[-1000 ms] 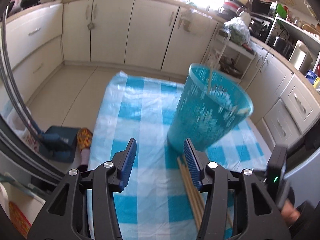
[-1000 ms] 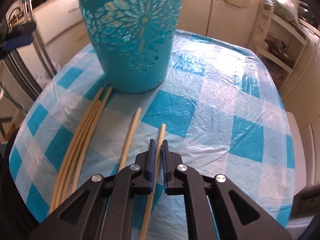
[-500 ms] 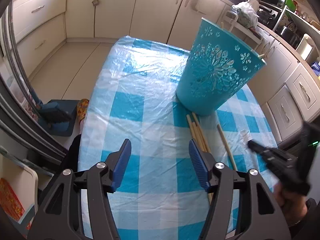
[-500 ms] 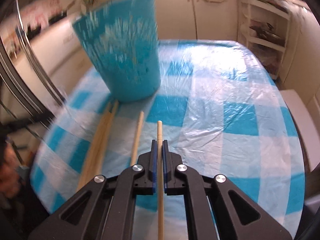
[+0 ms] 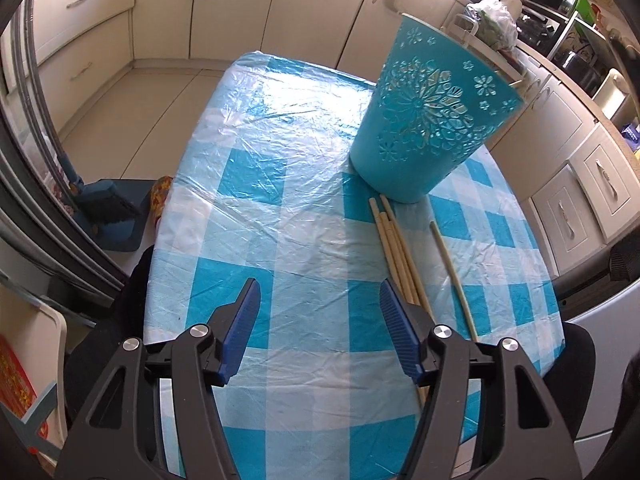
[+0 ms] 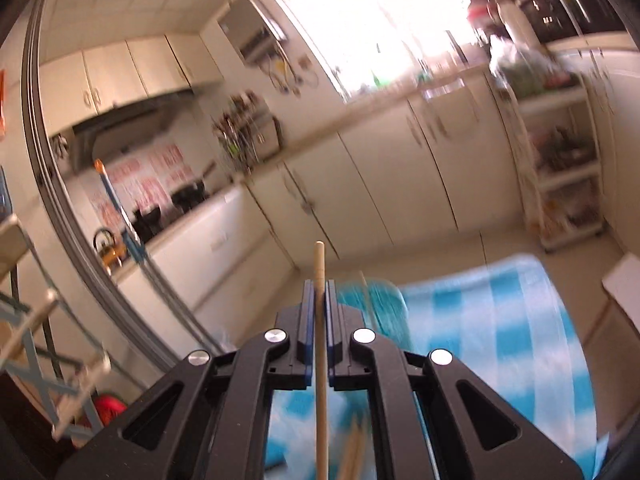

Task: Organize utensils
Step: 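Lift a chopstick with the right gripper and carry it over the basket, then drop the chopstick into the basket and bring the right gripper back down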

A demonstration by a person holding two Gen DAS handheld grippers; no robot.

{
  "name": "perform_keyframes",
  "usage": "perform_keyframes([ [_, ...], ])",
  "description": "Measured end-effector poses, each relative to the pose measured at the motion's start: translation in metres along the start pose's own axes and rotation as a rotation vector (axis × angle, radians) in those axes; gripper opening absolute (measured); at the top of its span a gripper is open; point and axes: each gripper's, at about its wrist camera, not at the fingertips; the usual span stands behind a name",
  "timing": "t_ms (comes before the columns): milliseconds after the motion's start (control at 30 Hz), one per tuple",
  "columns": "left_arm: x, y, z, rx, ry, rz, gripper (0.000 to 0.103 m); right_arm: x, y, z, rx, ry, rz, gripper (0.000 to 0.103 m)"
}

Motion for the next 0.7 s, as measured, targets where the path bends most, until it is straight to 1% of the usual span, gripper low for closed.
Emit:
perform_keyframes([
  [67, 0.0, -0.001, -0.003, -0.003, -0.009, -0.003, 0.062, 0.0, 0.012, 0.013, -0.038, -0.017, -0.014, 0.006],
  [100, -0.001, -0.001, -0.003, -0.003, -0.013, -0.005, 0.062, -0.003, 0.02, 0.027, -0.061, -0.028, -0.016, 0.006],
  [233, 0.002, -0.002, -0.002, 0.006, -0.028, -0.016, 0.062, -0.012, 0.026, 0.056, -0.094, -0.066, -0.003, 0.006],
  [267, 0.003, -0.001, -0.001, 0.009, -0.033, -0.022, 0.062, -0.018, 0.026, 0.068, -0.092, -0.082, 0.004, 0.006],
  [400, 0.01, 0.002, 0.003, 0.019, -0.045, -0.046, 0.063, -0.039, 0.021, 0.095, -0.072, -0.121, 0.026, 0.006],
  [500, 0.014, 0.004, 0.006, 0.026, -0.052, -0.063, 0.063, -0.046, 0.015, 0.108, -0.047, -0.134, 0.04, 0.006],
  [700, 0.014, 0.008, 0.008, 0.027, -0.065, -0.069, 0.063, -0.049, 0.003, 0.121, 0.021, -0.149, 0.023, 0.007],
])
Point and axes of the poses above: each gripper's, at about its wrist camera, not at the fingertips, and z roughly the way its jaws point, x to its left, y to its top, and after that the axes turned 13 degrees about y, right-handed
